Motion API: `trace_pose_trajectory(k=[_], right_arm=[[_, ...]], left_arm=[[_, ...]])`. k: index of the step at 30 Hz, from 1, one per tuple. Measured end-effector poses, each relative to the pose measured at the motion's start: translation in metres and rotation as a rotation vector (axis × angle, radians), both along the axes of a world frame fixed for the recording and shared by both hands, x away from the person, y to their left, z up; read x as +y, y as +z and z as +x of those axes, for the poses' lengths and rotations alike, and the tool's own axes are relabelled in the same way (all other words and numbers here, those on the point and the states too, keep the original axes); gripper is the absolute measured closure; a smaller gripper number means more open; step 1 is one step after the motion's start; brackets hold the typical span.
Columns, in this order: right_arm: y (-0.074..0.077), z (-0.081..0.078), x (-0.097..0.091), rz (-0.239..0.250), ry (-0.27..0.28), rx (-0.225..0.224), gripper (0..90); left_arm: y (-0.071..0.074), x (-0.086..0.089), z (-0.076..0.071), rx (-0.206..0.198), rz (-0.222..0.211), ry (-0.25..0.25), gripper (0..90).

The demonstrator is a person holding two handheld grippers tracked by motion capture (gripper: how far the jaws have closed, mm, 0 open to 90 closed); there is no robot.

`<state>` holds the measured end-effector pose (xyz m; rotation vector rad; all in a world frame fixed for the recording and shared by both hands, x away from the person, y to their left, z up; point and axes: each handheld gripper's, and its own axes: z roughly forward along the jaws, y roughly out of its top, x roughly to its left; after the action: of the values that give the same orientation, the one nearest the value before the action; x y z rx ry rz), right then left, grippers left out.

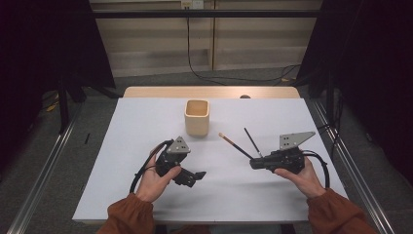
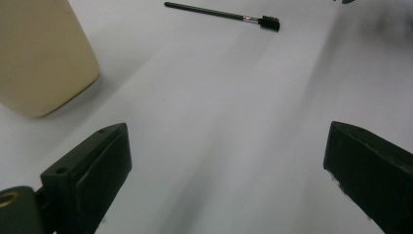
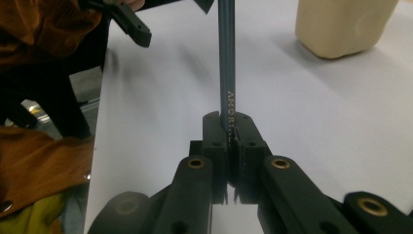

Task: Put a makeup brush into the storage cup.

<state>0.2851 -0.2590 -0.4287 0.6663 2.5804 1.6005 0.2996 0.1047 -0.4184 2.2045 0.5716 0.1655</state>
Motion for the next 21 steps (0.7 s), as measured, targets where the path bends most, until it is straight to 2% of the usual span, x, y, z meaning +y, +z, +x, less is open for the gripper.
trace_pose_trajectory(k=[4, 8, 10, 14, 17, 20, 21], right_arm=[[0.0013, -0.0020, 0.0012, 0.047, 0.008, -0.020, 86.1], [0.0048, -0.0055, 0.0022, 0.116, 0.009, -0.049, 86.1], [0.0076, -0.0071, 0.0024, 0.142, 0.014, -0.057, 86.1], [0.0071, -0.0085, 0.0034, 0.150, 0.013, -0.063, 86.1], [0.0058, -0.0081, 0.0048, 0.147, 0.014, -0.061, 86.1], [0.0049, -0.0083, 0.0059, 0.148, 0.014, -0.059, 86.1], [0.0048, -0.0083, 0.0059, 0.144, 0.011, -0.060, 86.1]], left_arm=[[-0.0008, 0.0002, -0.0001, -0.001, 0.008, 0.002, 3.4], [-0.0018, 0.0018, 0.0004, 0.004, -0.007, 0.007, 3.3], [-0.0024, 0.0028, -0.0001, -0.002, -0.030, 0.011, 3.3], [-0.0021, 0.0046, -0.0021, -0.026, -0.067, 0.021, 3.3], [0.0001, 0.0055, -0.0045, -0.018, -0.125, 0.013, 3.3], [0.0031, 0.0060, -0.0068, -0.075, -0.146, 0.021, 3.0], [0.0031, 0.0060, -0.0070, -0.080, -0.153, 0.024, 2.7]])
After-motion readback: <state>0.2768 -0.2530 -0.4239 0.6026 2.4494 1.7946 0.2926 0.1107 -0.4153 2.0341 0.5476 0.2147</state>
